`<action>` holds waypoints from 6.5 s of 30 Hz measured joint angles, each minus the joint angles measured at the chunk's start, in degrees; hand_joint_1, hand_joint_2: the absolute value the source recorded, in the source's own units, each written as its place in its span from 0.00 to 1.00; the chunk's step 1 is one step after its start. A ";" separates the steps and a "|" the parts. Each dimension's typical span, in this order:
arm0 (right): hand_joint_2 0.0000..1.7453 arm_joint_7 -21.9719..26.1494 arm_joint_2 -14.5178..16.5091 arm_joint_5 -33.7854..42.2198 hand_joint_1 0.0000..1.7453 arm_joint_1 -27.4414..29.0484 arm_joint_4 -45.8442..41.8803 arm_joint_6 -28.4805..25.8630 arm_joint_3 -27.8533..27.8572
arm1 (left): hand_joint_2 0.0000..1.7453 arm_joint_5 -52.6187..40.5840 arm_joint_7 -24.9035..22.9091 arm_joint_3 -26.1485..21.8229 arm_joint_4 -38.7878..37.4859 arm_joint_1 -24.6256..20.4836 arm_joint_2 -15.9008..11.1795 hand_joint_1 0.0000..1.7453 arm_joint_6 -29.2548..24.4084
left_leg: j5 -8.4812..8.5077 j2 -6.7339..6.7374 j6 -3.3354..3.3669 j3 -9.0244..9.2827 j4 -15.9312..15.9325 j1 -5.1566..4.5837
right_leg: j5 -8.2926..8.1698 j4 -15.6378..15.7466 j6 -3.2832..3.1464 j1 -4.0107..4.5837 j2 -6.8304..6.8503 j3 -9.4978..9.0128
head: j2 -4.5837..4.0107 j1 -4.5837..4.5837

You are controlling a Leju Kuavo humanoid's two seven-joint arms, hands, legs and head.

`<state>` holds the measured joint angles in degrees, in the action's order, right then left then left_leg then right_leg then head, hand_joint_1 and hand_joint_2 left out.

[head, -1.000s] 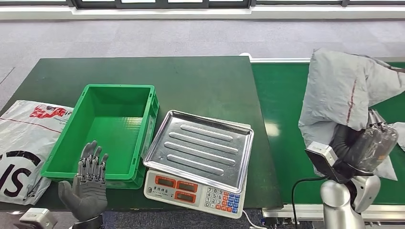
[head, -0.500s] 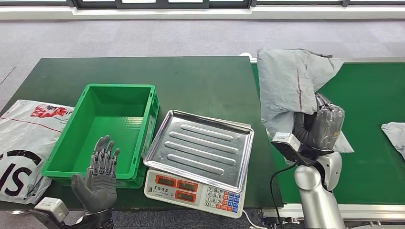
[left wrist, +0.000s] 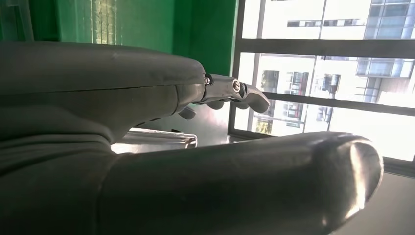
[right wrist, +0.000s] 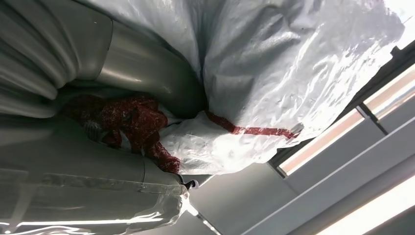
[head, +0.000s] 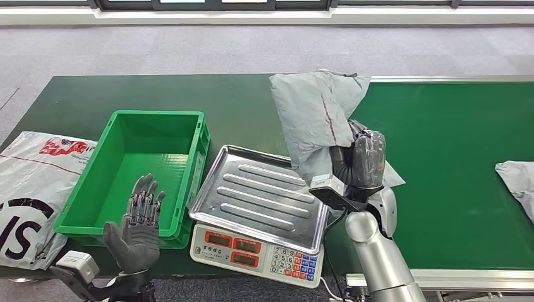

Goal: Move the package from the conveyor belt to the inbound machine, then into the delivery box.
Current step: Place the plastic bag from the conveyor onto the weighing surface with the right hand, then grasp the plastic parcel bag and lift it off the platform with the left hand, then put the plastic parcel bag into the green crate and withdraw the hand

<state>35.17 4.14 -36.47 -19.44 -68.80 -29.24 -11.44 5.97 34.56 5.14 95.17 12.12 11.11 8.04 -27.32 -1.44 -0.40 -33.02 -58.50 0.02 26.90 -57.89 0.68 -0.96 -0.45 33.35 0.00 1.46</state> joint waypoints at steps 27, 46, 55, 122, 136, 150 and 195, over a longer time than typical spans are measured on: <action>1.00 2.69 5.14 3.90 1.00 -5.63 10.70 11.19 -6.52 | 0.00 -0.07 -0.55 0.59 -0.24 -0.27 0.33 0.00 -0.83 | 0.01 0.02 -0.01 -0.01 -0.01 0.02 | -0.01 -0.02 0.00 0.02 -0.03 0.02 | 0.00 0.00; 1.00 2.92 9.22 3.05 0.00 -11.70 25.23 8.27 -9.47 | 0.00 -0.04 -0.50 0.59 -0.53 -1.07 0.80 0.00 -0.18 | 0.02 0.01 -0.02 -0.02 -0.02 0.02 | -0.01 -0.02 -0.01 0.01 -0.03 0.03 | 0.00 0.00; 1.00 1.22 8.86 4.64 0.00 -11.20 22.24 11.21 -9.47 | 0.00 -0.08 -1.22 0.57 -0.48 -1.47 0.93 0.00 -0.18 | 0.02 0.04 -0.03 0.01 -0.02 0.03 | -0.02 -0.02 -0.01 0.03 -0.04 0.05 | 0.00 0.00; 1.00 4.79 9.84 -5.47 0.00 8.43 -34.40 -10.54 -16.44 | 1.00 -50.04 -19.41 31.17 -60.98 -52.10 6.92 0.00 -21.29 | 0.37 0.08 0.00 -0.15 -0.07 -0.03 | -0.42 -0.01 -0.03 -0.02 -0.08 0.23 | 0.00 0.00; 1.00 4.79 9.52 -5.72 0.00 7.40 -33.32 -10.53 -17.36 | 1.00 -55.81 -23.98 49.00 -67.25 -54.10 6.92 0.00 -15.77 | 0.38 0.03 0.01 -0.02 -0.05 -0.02 | -0.41 0.00 -0.01 -0.01 -0.02 0.02 | 0.00 0.00; 1.00 4.68 8.83 -4.16 0.00 7.88 -32.36 -10.54 -17.39 | 1.00 -57.22 -23.52 52.93 -69.40 -55.45 6.91 1.00 -16.81 | 0.41 0.01 0.04 0.17 -0.06 -0.03 | -0.43 0.01 -0.01 -0.02 0.06 -0.18 | 0.00 0.00; 1.00 4.81 5.85 -1.66 0.00 12.26 -33.17 -10.69 -17.39 | 1.00 -91.62 -56.23 22.98 -25.73 -49.28 -14.01 1.00 -48.00 | 0.63 0.08 -0.27 -0.43 0.00 0.13 | -0.59 -0.08 -0.21 0.12 -0.10 0.55 | 0.01 0.00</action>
<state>39.98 9.99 -38.13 -7.19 -101.96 -39.93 -28.83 -85.66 -21.67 28.12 69.44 -37.16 -2.90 -39.95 -26.69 -1.36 -0.67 -33.45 -58.49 0.16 26.31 -57.97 0.47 -0.84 -0.55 33.91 0.01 1.46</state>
